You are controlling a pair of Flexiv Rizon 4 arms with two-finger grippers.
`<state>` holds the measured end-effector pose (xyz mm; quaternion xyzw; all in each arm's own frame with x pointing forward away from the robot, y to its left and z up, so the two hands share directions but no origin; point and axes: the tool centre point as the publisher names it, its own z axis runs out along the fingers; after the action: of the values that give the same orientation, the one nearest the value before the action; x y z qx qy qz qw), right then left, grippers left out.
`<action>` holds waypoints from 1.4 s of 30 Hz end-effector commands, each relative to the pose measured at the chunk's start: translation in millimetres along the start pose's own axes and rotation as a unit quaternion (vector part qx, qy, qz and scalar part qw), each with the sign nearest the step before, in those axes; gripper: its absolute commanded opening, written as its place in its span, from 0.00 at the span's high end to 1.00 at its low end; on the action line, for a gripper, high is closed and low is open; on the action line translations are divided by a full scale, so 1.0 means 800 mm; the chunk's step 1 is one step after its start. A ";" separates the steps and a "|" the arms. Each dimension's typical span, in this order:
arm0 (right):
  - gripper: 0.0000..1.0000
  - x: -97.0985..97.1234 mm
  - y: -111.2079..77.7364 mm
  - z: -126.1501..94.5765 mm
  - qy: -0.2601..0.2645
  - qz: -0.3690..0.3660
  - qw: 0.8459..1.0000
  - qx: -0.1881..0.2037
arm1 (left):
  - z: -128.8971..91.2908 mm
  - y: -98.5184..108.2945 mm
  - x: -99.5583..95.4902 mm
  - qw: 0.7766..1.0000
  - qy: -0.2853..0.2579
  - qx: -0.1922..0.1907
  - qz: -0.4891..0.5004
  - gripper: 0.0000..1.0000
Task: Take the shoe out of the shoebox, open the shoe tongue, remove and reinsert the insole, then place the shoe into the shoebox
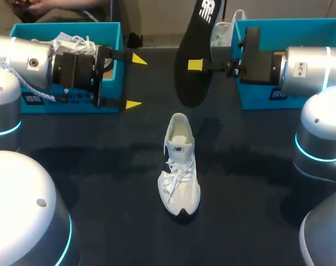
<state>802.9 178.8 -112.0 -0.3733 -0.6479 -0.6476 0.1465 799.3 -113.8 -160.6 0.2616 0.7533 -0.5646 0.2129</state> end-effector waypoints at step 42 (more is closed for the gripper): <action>1.00 -0.057 -0.045 0.024 0.048 -0.115 0.992 -0.005 | 0.022 0.061 0.073 0.990 0.084 -0.072 -0.090 0.00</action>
<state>811.0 185.4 -163.5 -0.2700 -0.6762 -0.6786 0.0968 777.6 -101.7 -229.2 0.2222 0.8275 -0.5016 0.1197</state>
